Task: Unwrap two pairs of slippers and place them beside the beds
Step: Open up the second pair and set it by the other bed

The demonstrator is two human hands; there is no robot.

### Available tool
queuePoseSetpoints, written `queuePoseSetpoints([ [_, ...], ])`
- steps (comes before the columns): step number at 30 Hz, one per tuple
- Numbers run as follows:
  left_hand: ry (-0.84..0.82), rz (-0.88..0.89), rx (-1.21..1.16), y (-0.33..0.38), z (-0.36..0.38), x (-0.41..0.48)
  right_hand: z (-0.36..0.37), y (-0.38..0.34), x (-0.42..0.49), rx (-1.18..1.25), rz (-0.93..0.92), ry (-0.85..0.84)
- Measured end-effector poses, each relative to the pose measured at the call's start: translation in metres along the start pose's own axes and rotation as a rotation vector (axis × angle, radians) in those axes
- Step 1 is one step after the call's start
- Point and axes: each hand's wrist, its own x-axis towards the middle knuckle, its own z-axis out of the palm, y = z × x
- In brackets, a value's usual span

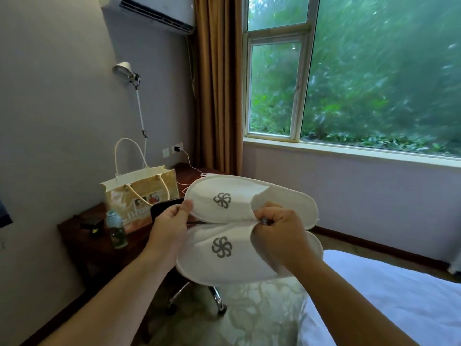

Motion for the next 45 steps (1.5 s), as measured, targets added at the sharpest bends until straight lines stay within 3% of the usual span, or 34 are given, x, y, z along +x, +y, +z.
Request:
queuePoseSetpoints([
  [7,-0.101,-0.009,-0.021,-0.006,0.065,0.085,-0.013,0.041,0.068,-0.005,0.026,0.080],
  [22,-0.470,-0.007,-0.056,-0.016,0.219,0.303,-0.034,0.154,0.230,-0.282,0.092,0.315],
  [33,-0.669,-0.059,-0.079,-0.032,0.359,0.387,-0.099,0.229,0.304,-0.383,0.164,0.430],
  [45,-0.600,-0.088,-0.081,-0.034,0.515,0.449,-0.204,0.339,0.408,-0.280,0.208,0.393],
])
